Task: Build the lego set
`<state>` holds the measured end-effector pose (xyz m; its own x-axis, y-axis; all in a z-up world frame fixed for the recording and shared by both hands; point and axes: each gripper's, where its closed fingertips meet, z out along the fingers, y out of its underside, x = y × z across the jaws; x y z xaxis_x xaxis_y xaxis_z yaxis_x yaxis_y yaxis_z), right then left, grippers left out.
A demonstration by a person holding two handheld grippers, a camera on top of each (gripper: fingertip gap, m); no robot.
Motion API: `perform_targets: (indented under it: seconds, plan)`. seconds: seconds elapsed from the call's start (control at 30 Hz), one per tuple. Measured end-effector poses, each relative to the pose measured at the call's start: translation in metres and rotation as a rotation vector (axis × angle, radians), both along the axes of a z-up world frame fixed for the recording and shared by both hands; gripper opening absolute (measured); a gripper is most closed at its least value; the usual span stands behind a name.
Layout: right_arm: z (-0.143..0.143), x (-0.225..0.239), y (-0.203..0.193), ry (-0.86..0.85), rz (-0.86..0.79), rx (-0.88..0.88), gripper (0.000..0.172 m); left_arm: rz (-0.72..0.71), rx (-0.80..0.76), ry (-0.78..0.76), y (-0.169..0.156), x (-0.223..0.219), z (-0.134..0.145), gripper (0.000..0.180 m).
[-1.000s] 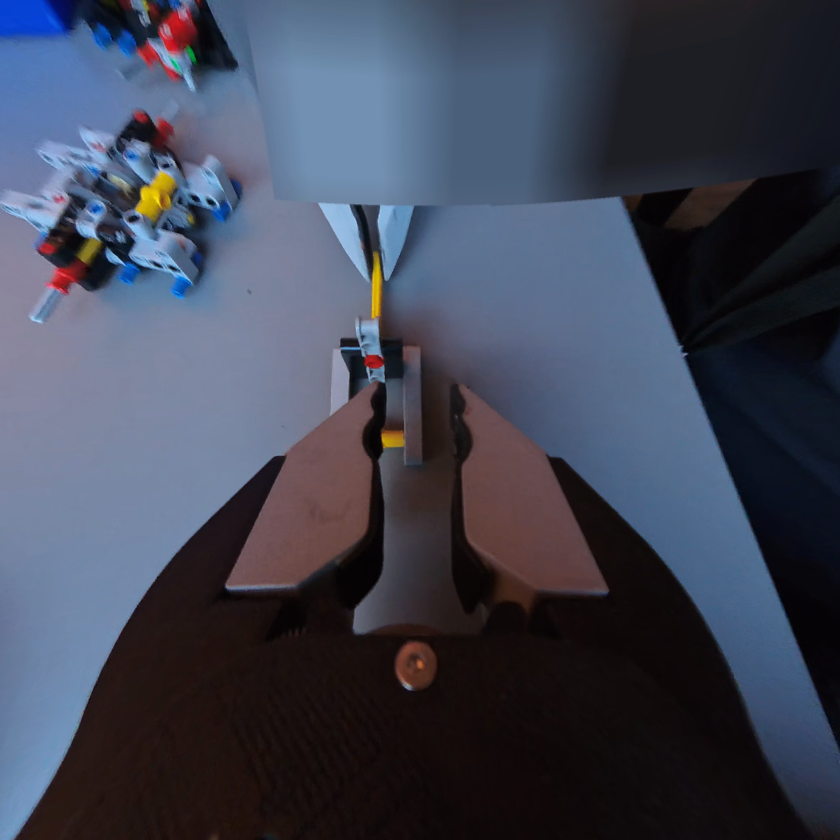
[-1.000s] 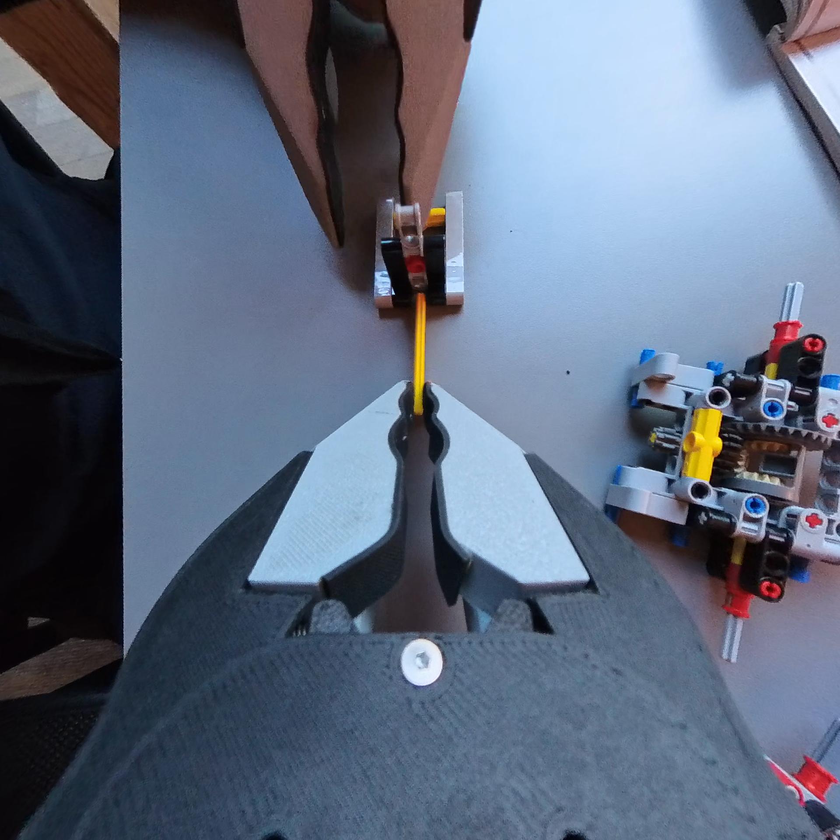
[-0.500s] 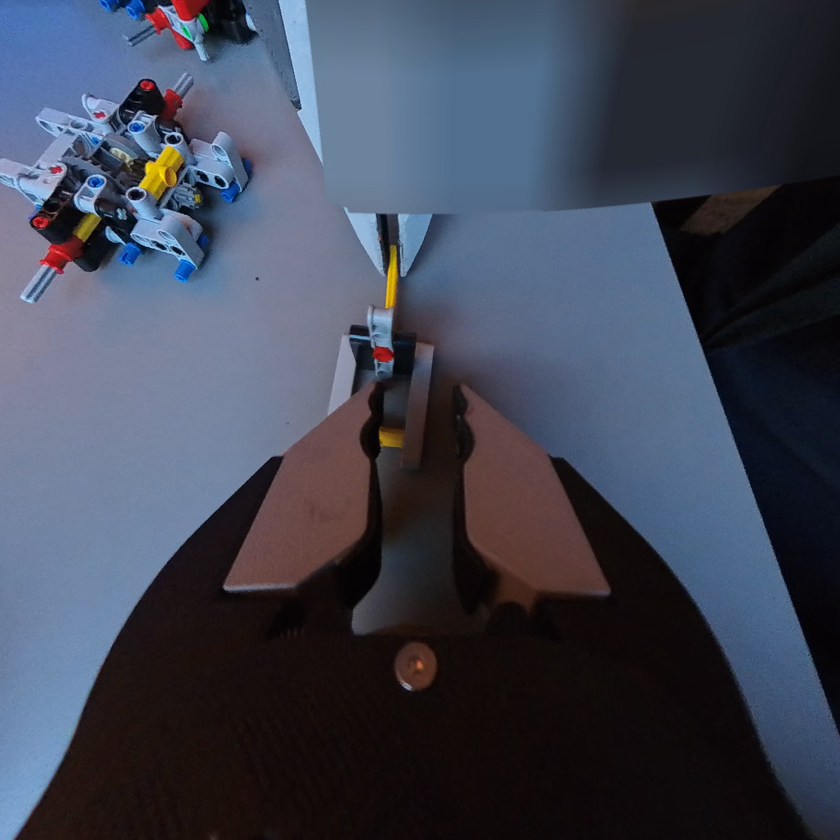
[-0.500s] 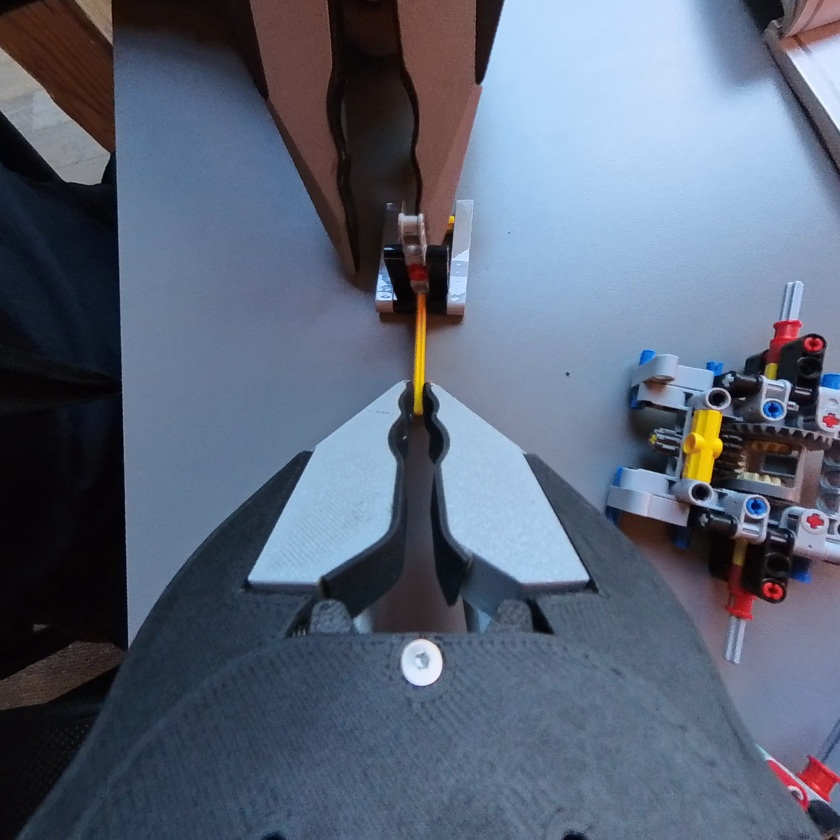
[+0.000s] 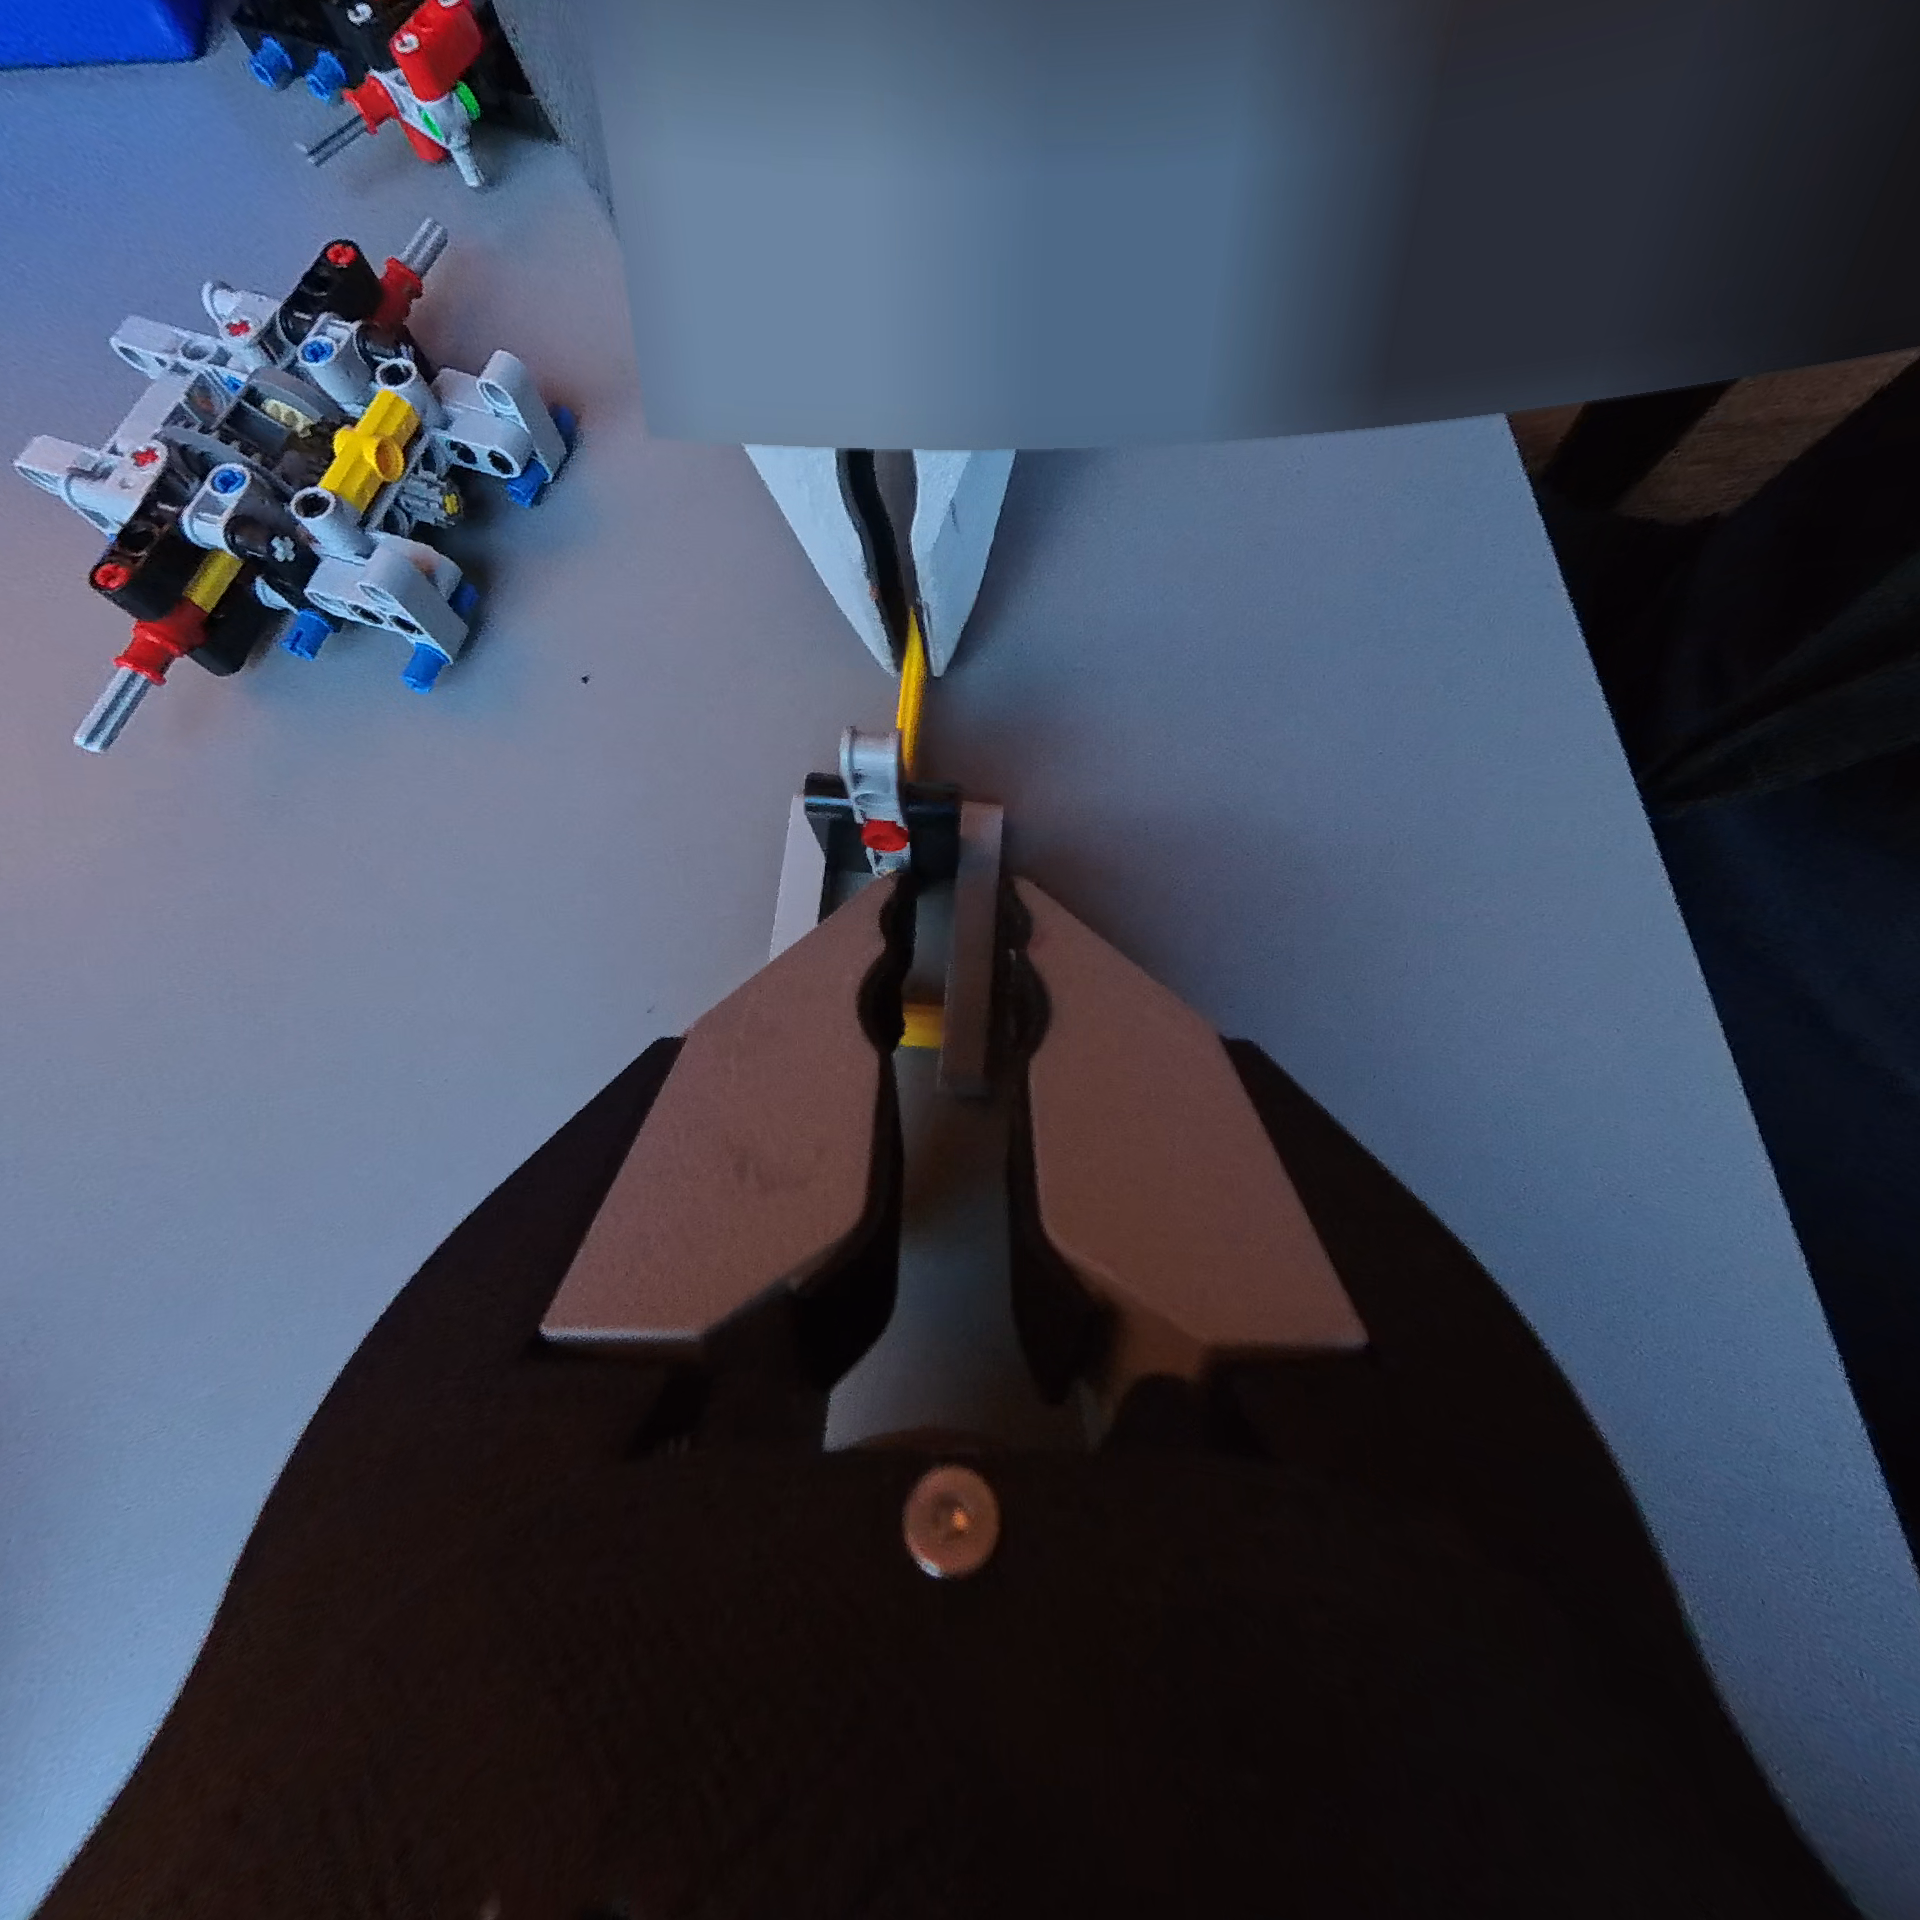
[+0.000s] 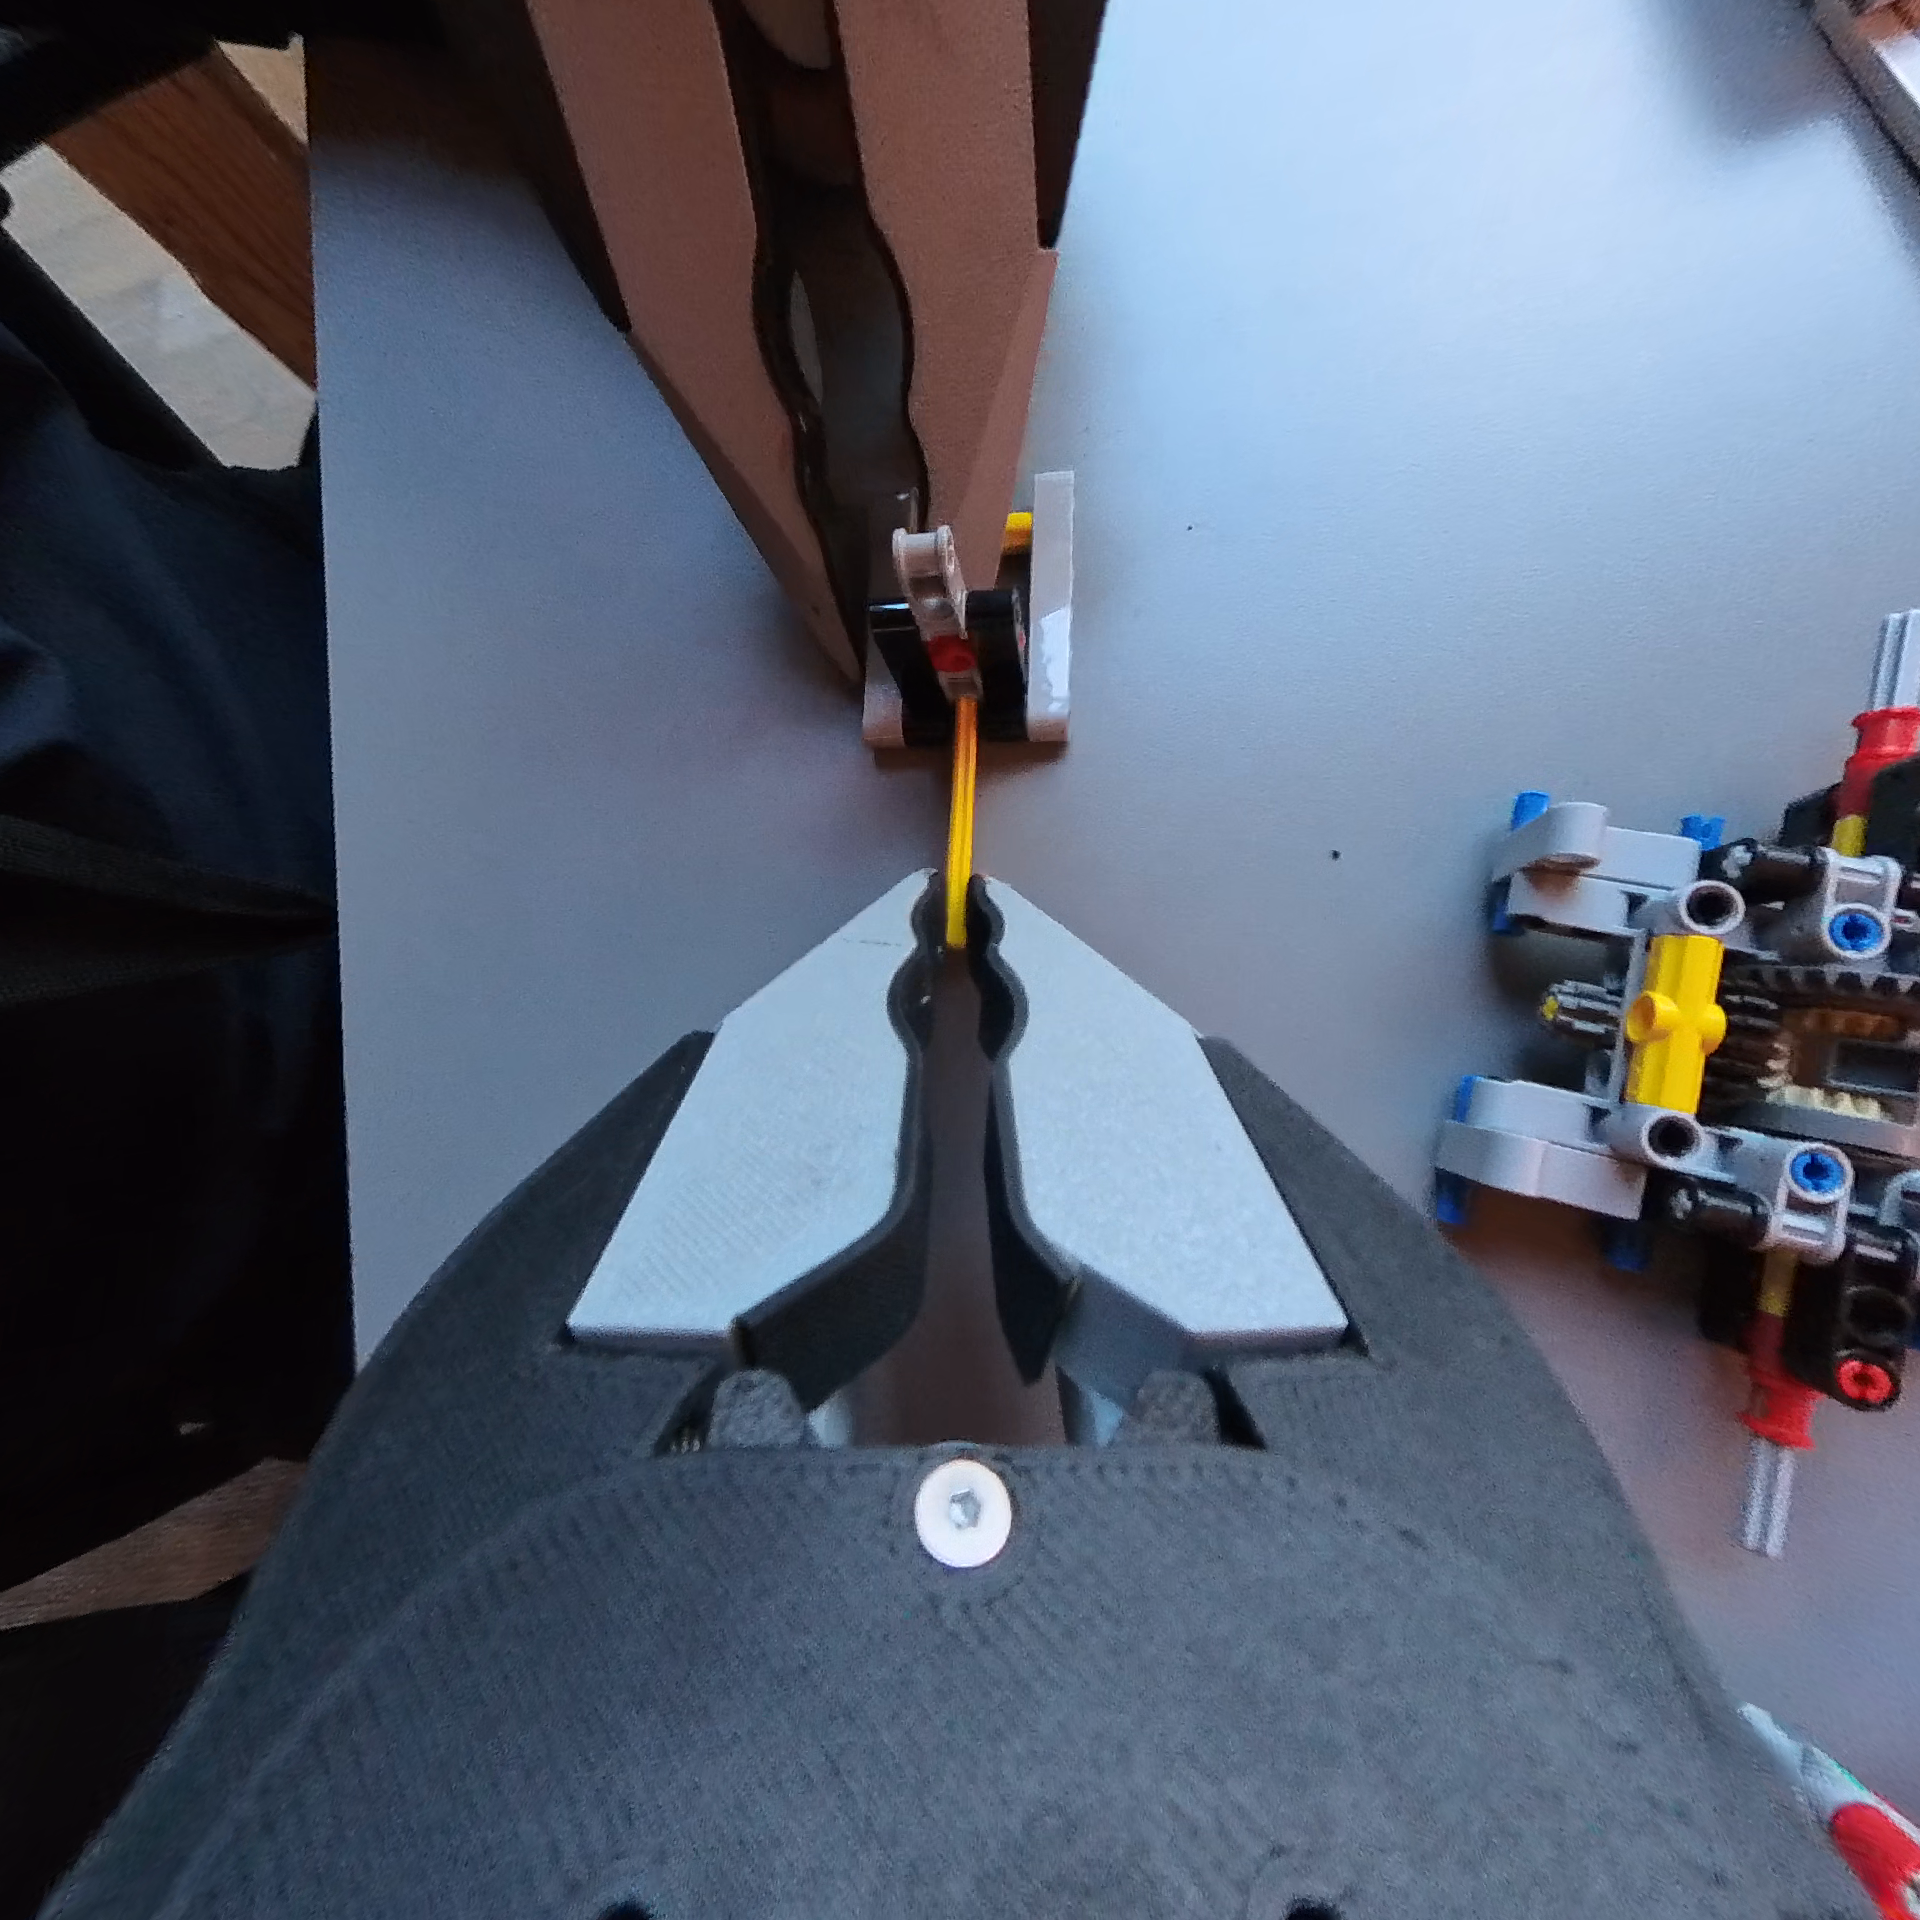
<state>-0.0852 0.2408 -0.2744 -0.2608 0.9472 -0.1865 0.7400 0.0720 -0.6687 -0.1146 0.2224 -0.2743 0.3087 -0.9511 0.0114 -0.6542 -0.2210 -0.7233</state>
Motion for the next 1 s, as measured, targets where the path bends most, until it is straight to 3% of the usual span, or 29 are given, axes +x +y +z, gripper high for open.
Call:
perform_targets:
  seconds: [0.3, 0.57, 0.73, 1.0]
  plan:
    - [0.001, -0.012, -0.011, 0.043, 0.009, -0.075, 0.001, -0.047, -0.038, -0.015, -0.009, 0.009, 0.001, 0.007]
    - [0.001, -0.010, 0.000, 0.056, -0.015, -0.033, 0.001, 0.042, -0.024, -0.073, 0.008, -0.006, 0.015, 0.027]
    - [0.001, -0.010, 0.000, 0.059, -0.006, -0.016, 0.001, 0.076, 0.009, 0.029, 0.015, -0.006, -0.001, 0.061]
    - [0.001, -0.012, -0.002, 0.069, 0.000, -0.033, 0.001, 0.060, -0.005, 0.001, 0.013, -0.001, -0.001, 0.040]
